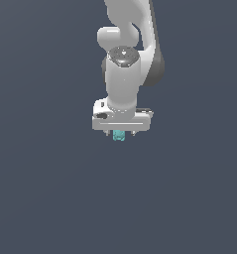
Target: Pick up the object and move it to a goal position.
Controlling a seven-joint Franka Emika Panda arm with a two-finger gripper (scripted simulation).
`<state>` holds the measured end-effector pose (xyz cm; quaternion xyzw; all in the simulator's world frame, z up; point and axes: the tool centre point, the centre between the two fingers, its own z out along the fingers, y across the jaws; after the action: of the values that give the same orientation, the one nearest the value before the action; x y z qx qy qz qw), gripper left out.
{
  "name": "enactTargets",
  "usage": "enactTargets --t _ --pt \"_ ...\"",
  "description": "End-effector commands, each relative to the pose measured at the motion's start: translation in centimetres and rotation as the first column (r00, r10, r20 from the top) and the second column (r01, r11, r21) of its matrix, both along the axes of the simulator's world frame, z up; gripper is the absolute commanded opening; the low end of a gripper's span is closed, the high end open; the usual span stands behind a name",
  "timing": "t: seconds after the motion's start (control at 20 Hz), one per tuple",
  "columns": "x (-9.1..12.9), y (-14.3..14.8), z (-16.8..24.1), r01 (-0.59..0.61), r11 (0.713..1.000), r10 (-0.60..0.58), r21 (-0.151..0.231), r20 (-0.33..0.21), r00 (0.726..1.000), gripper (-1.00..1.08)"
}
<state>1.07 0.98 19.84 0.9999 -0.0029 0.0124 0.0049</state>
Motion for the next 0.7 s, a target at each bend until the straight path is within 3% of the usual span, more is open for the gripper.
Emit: enactTargets --t 0.0,0.35,0.65 --pt "0.0 0.0 0.0 0.0 1.0 0.0 0.0 -0.001 1.0 1.0" --pt "-1.0 0.0 -1.3 0.01 1.0 -0.01 0.002 -0.003 1.0 1.0" --pt "-3.2 0.0 -3.7 0.031 0.999 -0.031 0.005 -0.008 0.999 1.0"
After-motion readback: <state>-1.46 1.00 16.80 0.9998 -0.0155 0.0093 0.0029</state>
